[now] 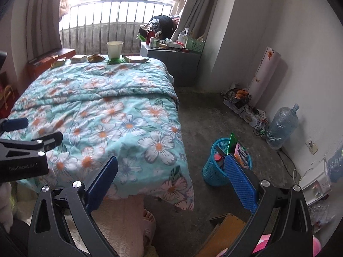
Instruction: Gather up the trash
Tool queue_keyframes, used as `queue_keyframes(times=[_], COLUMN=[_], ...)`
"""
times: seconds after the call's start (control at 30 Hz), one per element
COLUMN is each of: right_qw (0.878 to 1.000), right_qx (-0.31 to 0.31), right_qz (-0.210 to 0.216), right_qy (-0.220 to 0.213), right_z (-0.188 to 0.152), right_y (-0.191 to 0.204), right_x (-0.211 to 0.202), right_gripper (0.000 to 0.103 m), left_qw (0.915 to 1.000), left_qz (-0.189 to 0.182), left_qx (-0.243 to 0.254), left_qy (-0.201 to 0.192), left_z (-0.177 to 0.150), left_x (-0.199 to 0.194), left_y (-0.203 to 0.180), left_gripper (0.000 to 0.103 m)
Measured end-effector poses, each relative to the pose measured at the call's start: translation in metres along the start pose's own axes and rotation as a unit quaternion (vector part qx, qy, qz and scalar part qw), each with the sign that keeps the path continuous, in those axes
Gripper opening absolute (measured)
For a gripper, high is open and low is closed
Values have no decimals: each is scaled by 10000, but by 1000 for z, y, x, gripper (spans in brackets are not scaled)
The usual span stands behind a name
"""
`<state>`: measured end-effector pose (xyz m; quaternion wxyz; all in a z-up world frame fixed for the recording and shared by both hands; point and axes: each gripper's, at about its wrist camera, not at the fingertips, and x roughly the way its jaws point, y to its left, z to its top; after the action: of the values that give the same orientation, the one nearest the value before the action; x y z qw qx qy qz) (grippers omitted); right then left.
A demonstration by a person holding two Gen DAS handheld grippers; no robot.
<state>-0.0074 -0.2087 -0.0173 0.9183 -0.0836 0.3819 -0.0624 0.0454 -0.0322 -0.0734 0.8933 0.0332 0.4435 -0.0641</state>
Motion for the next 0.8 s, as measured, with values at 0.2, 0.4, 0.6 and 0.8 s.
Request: queue_keyframes(times=[0.2, 0.4, 0.6, 0.8], right_qw=[9999, 9997, 9983, 9974], right_qx=[-109, 7, 386, 464], right_qz=[13, -87, 56, 5], right_qy=[133, 233, 432, 559], right_z=[-3, -4, -8, -12], right_y=[2, -9, -22, -23], right_x=[6, 7, 12, 14], right_gripper=[96, 96, 96, 96], left_qw=[9998, 9997, 9996, 9998], left_qz=[177, 244, 256, 172], left_qx=[-14, 21, 53, 26], left_qy=[-16, -55, -46, -46], left_z=[2, 4, 8, 13], left_x=[1, 1, 1, 0], left_y=[4, 6, 8, 8], left_gripper=[94, 94, 94, 94])
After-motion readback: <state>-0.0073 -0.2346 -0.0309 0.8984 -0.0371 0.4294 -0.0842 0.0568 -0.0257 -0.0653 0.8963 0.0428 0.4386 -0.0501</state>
